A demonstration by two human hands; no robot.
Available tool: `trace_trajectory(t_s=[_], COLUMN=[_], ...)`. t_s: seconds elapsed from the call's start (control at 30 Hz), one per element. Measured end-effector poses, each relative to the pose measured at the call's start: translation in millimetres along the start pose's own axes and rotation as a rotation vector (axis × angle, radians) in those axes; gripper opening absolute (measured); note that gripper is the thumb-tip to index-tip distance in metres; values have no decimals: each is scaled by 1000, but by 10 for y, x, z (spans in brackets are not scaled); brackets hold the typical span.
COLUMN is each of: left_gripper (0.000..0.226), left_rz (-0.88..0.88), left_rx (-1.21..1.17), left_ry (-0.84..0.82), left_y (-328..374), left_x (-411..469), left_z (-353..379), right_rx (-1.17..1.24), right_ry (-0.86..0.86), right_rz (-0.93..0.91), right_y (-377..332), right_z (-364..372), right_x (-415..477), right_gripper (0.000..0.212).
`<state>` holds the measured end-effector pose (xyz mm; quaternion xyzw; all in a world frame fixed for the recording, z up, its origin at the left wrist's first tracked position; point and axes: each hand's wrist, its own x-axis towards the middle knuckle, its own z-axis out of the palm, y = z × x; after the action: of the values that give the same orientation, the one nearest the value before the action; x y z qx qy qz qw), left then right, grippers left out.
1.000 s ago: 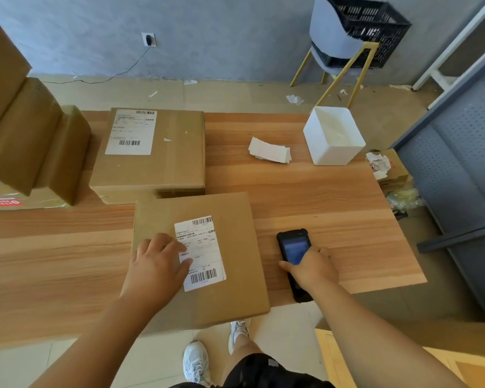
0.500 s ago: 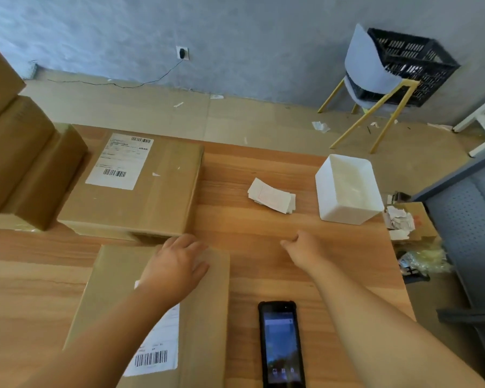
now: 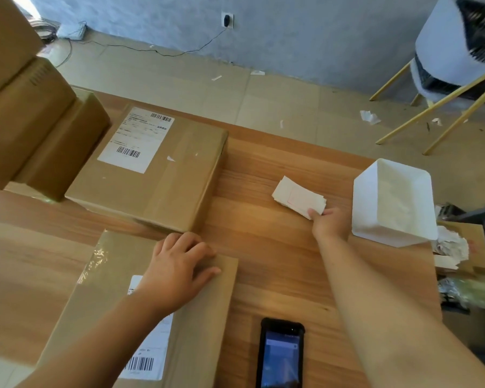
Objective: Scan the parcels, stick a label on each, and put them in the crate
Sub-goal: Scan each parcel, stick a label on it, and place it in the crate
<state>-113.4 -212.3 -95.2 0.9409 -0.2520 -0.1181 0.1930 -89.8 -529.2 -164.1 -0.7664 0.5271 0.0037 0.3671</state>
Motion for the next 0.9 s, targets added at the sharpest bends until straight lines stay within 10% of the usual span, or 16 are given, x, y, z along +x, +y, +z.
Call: trace_trajectory(t_s=[0.47,0.9], left_gripper=[38,13], left_rz=[9,-277], left_rx=[-5,-675], left_ry=[-16,-24], left_y=[35,33], left_x=[-21,-364], left_z=[-20,-355], right_rx=[426,750], right_ry=[13,-681], right_rz=[-55,-98], right_y=[34,63], right_z=[-236,-343], right_x=[-331,-1871], right_gripper=[5,14])
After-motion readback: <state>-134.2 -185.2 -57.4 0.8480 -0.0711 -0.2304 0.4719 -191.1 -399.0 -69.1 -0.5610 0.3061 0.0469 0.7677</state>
